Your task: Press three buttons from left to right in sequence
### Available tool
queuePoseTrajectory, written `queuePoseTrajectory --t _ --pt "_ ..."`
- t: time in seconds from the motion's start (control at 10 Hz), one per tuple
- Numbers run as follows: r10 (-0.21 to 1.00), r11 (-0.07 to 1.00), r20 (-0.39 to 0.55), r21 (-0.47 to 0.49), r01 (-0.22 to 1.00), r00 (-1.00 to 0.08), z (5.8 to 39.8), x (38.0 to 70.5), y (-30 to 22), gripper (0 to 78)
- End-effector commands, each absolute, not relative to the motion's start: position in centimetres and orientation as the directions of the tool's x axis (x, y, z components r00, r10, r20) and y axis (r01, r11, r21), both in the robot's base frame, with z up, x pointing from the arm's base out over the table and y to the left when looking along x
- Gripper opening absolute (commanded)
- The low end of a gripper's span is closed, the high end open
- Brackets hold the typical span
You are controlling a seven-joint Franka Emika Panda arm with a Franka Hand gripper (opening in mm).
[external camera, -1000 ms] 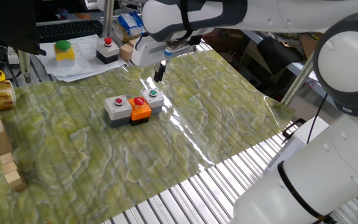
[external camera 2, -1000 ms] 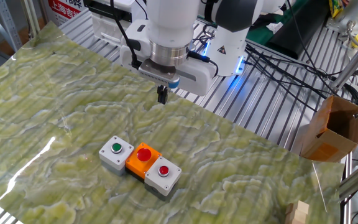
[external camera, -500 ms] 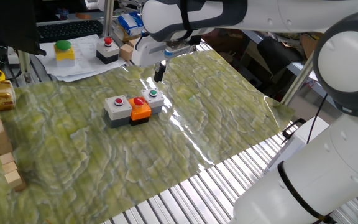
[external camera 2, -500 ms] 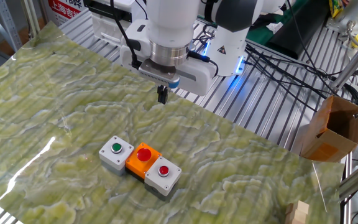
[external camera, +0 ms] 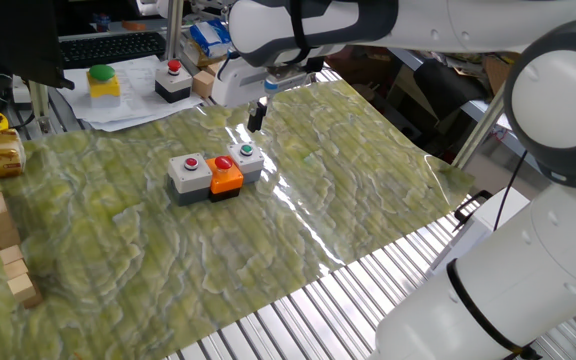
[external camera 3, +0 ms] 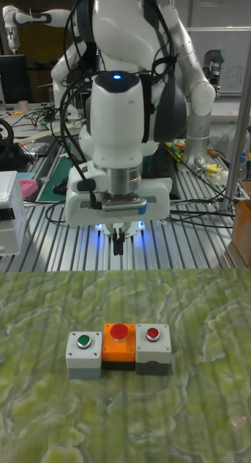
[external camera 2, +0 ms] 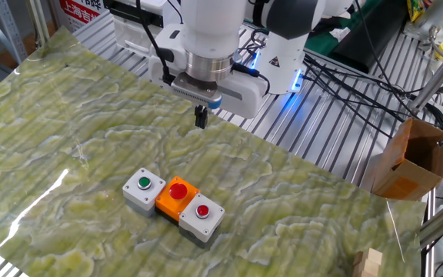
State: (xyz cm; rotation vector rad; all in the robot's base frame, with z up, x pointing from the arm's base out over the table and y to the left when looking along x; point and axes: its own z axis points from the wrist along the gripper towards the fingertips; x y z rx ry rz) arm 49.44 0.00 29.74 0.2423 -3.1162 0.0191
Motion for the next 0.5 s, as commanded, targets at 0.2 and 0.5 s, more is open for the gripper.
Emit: queuePoseTrajectory --t 0.2,0.5 --pt "-0.146 0.989 -0.028 -0.021 -0.146 -0.989 29.87 49.48 0.0 0.0" --pt "-0.17 0.985 -0.029 -0.022 -0.169 -0.985 29.87 49.48 0.0 0.0"
